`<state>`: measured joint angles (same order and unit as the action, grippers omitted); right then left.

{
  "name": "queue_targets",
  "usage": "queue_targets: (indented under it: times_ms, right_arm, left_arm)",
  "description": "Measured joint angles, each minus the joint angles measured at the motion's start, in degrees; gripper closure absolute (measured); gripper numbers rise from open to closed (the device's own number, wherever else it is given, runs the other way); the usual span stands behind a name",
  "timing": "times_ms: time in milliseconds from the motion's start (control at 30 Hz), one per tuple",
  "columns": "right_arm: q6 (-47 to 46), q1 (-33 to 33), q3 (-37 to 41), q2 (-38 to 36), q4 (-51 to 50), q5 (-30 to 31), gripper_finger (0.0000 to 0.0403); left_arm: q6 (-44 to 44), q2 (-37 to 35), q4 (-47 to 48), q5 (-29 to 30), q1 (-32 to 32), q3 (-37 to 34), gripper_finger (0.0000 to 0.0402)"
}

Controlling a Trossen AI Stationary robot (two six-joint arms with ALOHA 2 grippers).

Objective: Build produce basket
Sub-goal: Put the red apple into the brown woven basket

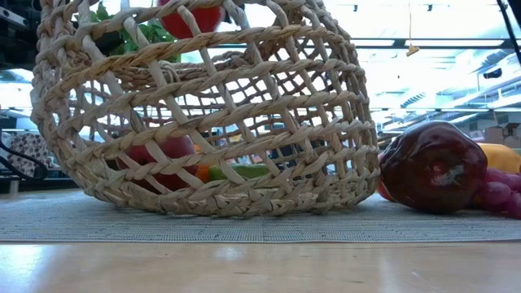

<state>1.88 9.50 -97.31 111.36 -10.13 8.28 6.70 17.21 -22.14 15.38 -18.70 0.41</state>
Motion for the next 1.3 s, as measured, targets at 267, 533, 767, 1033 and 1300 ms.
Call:
queue_targets:
  times_ms: [267,533,767,1033,1300]
  right_arm:
    - [11.89,0.31,-7.55,8.20,-9.44,1.84,0.0041]
    - [22.27,0.85,-7.29,10.41,-14.28,0.89,0.0041]
    - [22.32,0.82,-7.29,10.55,-15.28,2.53,0.0040]
    - [22.17,0.78,-7.29,10.55,-15.23,3.12,0.0007]
    - [23.75,1.14,-9.79,10.49,-14.26,8.90,0.0005]
  left_arm:
    - [0.00,0.80,-0.22,-0.05,0.00,0.02,0.0366]
    - [0.00,0.79,-0.29,0.02,-0.02,0.02,0.0373]
    - [-0.02,0.77,-0.21,0.02,-0.01,0.01,0.0366]
    - [-0.02,0.79,-0.25,0.01,0.00,0.00,0.0374]
    - [0.00,0.79,-0.25,0.02,-0.01,0.00,0.0366]
